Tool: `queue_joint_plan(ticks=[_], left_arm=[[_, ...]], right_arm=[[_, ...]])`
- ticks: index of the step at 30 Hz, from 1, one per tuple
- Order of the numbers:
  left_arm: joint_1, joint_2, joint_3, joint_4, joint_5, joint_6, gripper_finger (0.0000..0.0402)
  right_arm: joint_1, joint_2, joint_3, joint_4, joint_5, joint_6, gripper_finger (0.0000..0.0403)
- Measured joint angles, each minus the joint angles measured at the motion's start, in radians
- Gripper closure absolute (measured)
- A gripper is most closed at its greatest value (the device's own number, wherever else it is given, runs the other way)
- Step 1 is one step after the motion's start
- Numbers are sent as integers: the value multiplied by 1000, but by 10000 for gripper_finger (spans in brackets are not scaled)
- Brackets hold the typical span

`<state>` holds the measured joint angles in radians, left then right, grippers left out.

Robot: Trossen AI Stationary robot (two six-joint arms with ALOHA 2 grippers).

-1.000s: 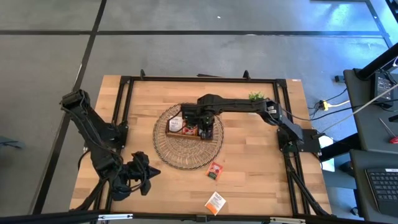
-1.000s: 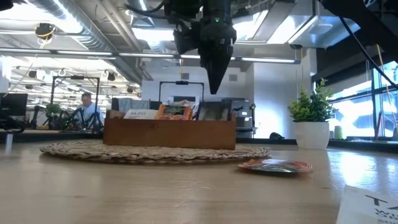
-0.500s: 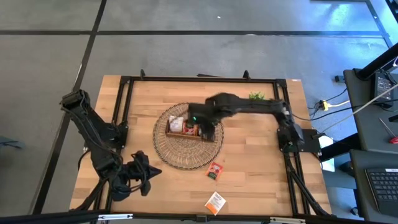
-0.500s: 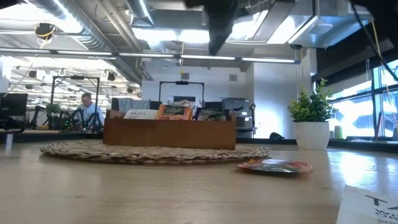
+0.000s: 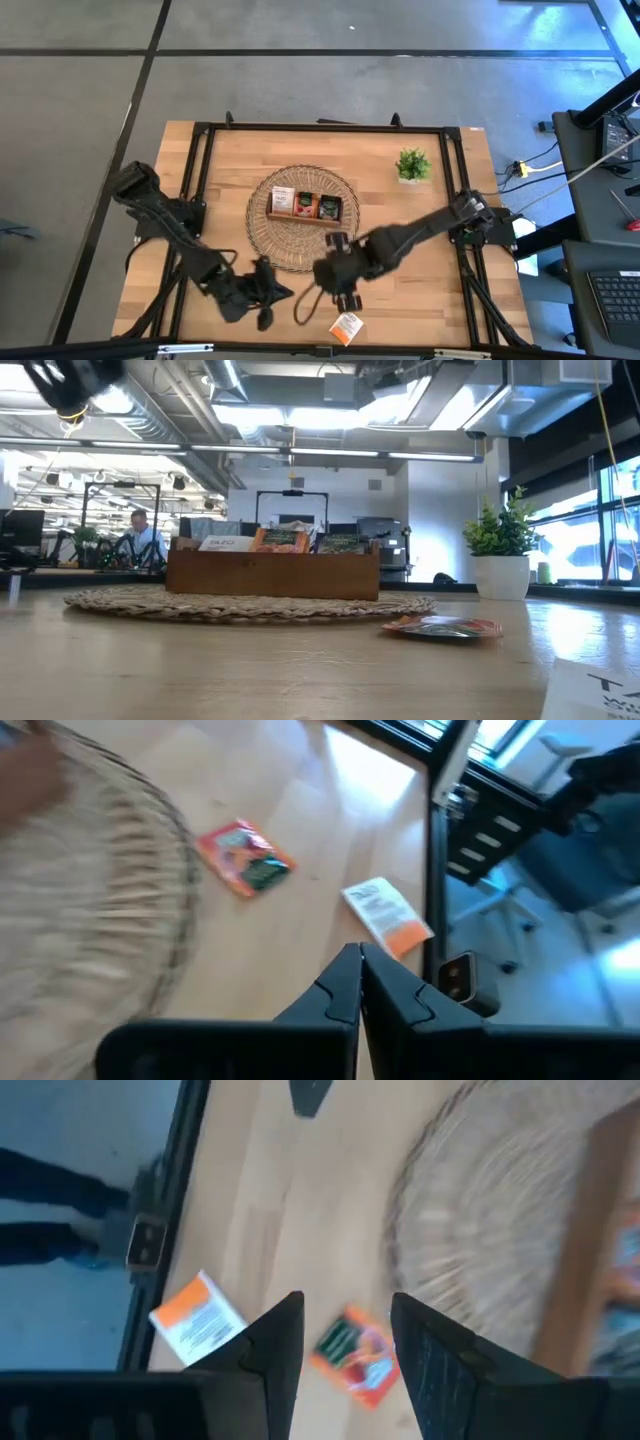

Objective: Pick & Place Tea
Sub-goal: Put the orange tea bag into the middle section of the wooden organizer

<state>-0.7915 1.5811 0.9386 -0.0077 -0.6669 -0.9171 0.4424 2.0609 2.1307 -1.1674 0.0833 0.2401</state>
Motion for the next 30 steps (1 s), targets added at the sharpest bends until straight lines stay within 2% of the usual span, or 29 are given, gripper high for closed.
queue_joint_plan(ticks=[4, 11, 14, 19, 21, 24, 27, 30], left_arm=[[58, 85, 0, 144, 116, 47, 400], [135, 223, 21, 343, 187, 49, 400], [159, 277, 68, 354, 225, 49, 400], [194, 358, 141, 352, 225, 32, 400], [205, 379, 158, 358, 224, 31, 400], [217, 392, 158, 354, 222, 10, 400], [226, 393, 158, 349, 222, -13, 400], [237, 393, 158, 348, 221, 1, 400]], right_arm=[[49, -14, -176, 86, -14, 100, 248], [101, -121, -500, 370, -93, 258, 248], [106, -194, -643, 493, -103, 328, 248], [99, -307, -876, 688, -100, 406, 248], [94, -328, -959, 780, -76, 398, 248], [93, -348, -1037, 902, 21, 271, 248], [92, -344, -1078, 913, 121, 226, 248], [68, -345, -1105, 909, 146, 225, 248]])
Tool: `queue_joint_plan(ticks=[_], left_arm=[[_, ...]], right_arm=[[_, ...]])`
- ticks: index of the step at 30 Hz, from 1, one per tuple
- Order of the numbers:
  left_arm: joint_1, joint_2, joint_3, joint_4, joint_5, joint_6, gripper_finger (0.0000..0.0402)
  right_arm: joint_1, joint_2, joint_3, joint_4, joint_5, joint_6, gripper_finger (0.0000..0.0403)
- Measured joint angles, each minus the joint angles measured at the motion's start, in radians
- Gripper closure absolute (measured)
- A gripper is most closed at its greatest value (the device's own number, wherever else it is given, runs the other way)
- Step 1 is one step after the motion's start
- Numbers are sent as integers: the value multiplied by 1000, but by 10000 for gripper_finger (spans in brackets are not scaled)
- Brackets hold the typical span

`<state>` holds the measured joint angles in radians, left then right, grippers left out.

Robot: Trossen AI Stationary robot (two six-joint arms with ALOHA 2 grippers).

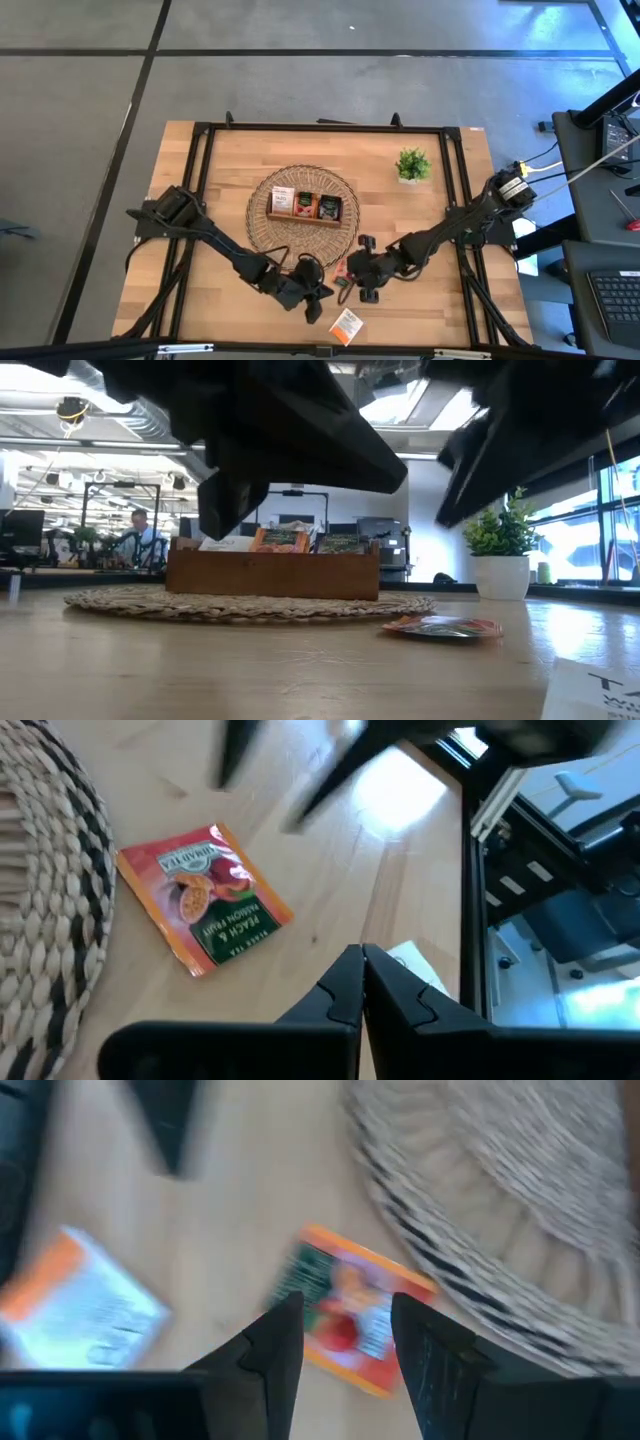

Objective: Pick & Place Tea
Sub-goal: Put the orange tea bag into the middle section of the wooden organizer

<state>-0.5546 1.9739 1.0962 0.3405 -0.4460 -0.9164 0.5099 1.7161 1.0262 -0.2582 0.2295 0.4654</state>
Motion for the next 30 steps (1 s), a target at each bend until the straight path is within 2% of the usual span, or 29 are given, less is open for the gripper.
queue_joint_plan(ticks=[5, 13, 18, 24, 30], left_arm=[[8, 0, 0, -1, 0, 2, 389], [8, 0, 0, -3, -35, 9, 301], [7, 0, 0, -1, -31, 12, 282], [-8, 0, 0, -46, -7, 292, 284], [-17, -1, 0, -75, -17, 519, 282]], right_arm=[[-25, 4, -59, 73, -36, -5, 248], [-41, 6, -154, 215, -44, -11, 248], [-66, 6, -204, 306, -41, -22, 248], [-82, 8, -233, 376, -98, 1, 248], [-82, 70, -233, 389, -100, 78, 248]])
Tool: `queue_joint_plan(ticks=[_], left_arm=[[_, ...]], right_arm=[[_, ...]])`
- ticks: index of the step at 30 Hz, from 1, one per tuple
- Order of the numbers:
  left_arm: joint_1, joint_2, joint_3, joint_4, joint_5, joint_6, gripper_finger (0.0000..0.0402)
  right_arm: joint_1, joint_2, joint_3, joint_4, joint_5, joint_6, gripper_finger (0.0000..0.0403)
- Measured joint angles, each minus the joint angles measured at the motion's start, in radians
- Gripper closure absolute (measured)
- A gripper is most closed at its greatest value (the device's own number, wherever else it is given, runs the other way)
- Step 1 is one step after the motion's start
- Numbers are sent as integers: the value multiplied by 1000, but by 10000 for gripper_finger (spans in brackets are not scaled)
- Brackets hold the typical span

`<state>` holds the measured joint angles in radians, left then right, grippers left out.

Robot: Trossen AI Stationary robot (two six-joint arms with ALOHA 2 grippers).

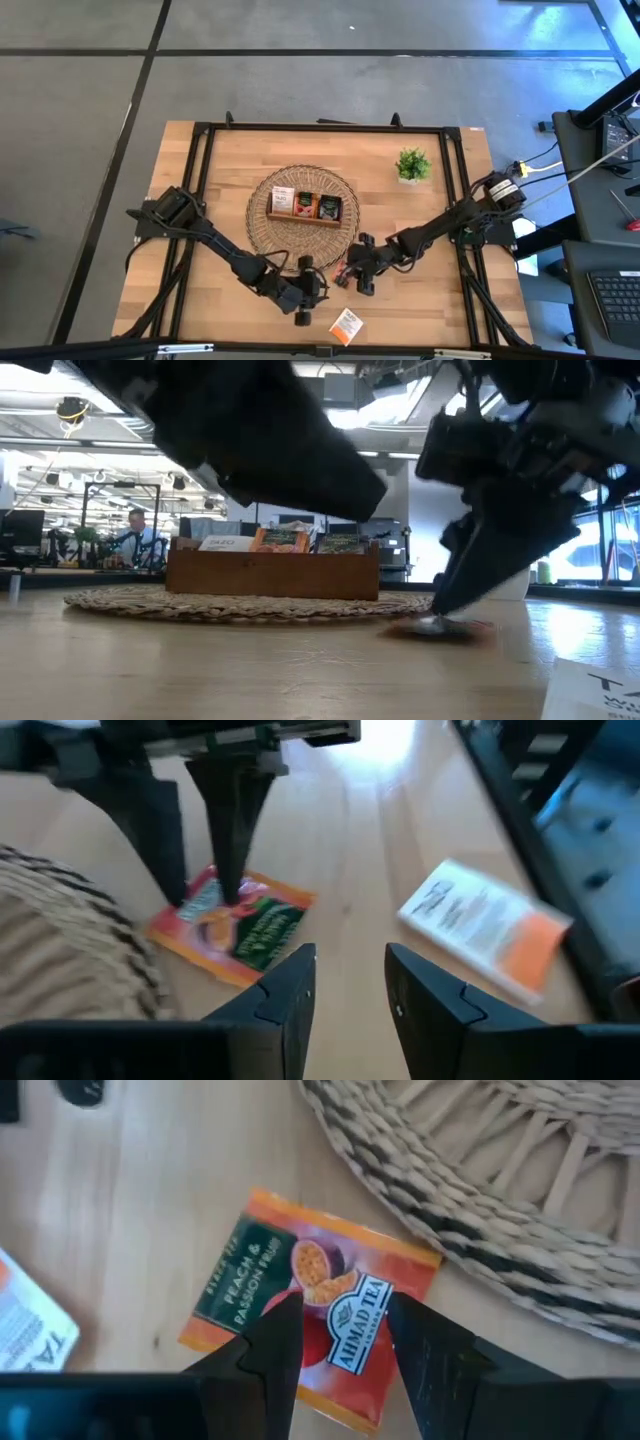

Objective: Pick & Place Tea
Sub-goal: Put the orange tea bag into the middle section of the wooden organizer

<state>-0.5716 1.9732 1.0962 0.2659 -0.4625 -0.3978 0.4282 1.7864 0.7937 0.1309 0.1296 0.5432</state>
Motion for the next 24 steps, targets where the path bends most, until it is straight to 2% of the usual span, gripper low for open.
queue_joint_plan(ticks=[5, 11, 15, 21, 24], left_arm=[[-3, 0, 0, -61, -59, 188, 288], [-4, 14, 1, -96, -35, 421, 286], [-11, 52, 0, -120, -36, 571, 288], [-24, 83, 1, -110, -164, 645, 293], [-24, 84, 1, -110, -163, 645, 293]], right_arm=[[-1, 42, 4, 61, -19, 57, 248], [0, 78, 3, 173, -36, 133, 248], [0, 93, 3, 189, -36, 177, 248], [0, 128, 6, 231, -43, 240, 248], [0, 141, 23, 230, -47, 242, 248]])
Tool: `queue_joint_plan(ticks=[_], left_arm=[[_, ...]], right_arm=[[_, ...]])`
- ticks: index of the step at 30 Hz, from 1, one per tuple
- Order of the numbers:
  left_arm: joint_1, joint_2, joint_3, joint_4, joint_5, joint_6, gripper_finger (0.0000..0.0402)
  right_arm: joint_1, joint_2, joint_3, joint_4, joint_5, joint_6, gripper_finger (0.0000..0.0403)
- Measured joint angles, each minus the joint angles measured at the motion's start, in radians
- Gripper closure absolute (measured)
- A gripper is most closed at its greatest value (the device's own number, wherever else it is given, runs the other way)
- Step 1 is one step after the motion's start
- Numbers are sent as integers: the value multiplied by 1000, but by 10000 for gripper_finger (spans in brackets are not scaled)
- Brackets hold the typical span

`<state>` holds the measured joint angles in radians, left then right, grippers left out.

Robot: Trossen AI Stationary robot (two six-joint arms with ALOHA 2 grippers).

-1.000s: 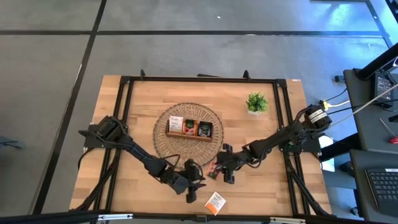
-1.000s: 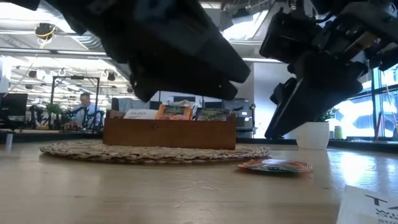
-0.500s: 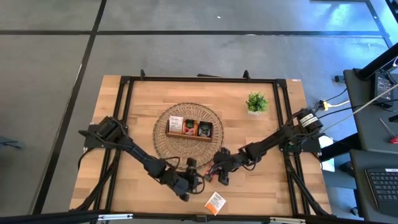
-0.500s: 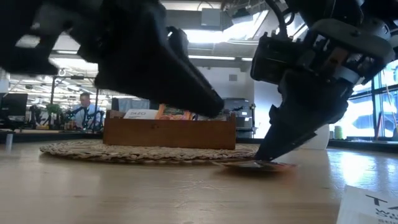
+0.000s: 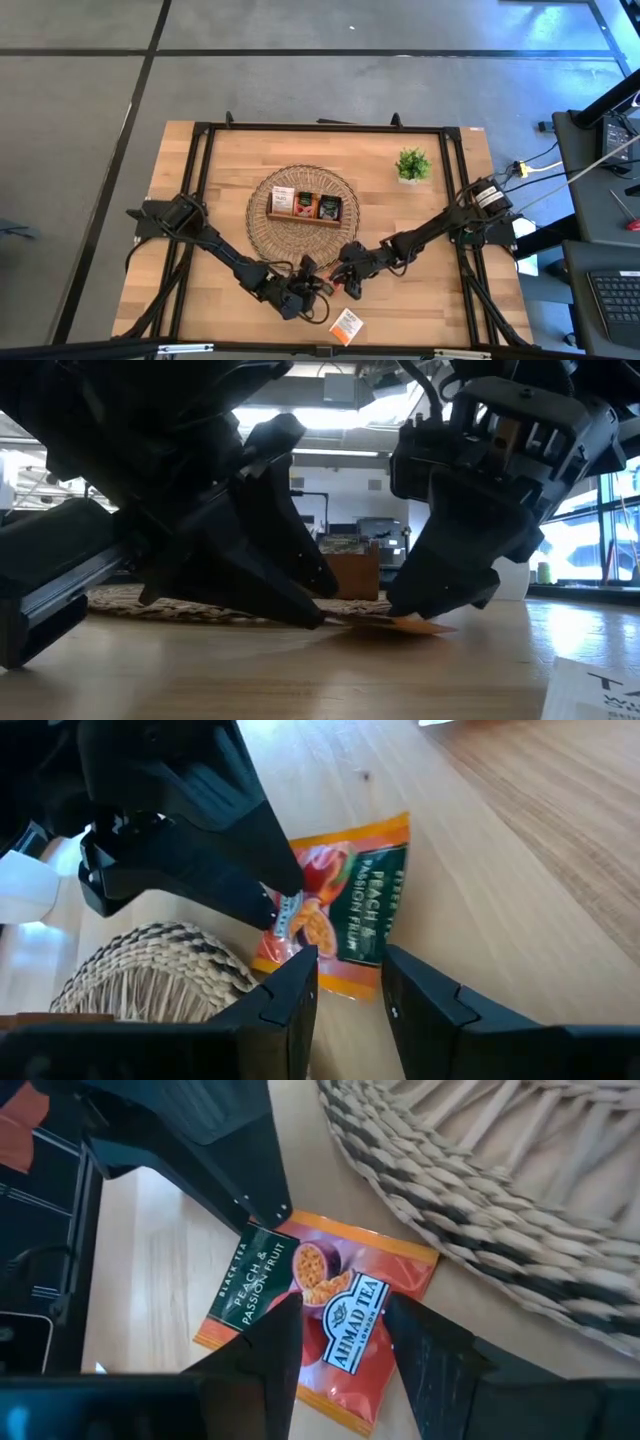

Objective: Pick & Place Tea
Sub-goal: Put the orange tea bag into the middle section of the wooden organizer

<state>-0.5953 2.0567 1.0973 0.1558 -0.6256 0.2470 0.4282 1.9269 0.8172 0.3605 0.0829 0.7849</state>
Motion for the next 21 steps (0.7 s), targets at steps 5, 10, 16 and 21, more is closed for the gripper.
queue_joint_plan(ticks=[5, 10, 16, 21], left_arm=[[0, 0, 2, -18, 14, 20, 293], [2, -2, 3, -44, 78, 49, 299], [-4, -2, 2, -53, 77, 20, 328], [-5, -1, 2, -54, 51, 14, 365]], right_arm=[[0, 10, 35, -10, -5, -12, 248], [0, 11, 39, -29, -10, -23, 248], [0, 10, 39, -40, -11, -7, 248], [0, 11, 39, -39, -13, -3, 248]])
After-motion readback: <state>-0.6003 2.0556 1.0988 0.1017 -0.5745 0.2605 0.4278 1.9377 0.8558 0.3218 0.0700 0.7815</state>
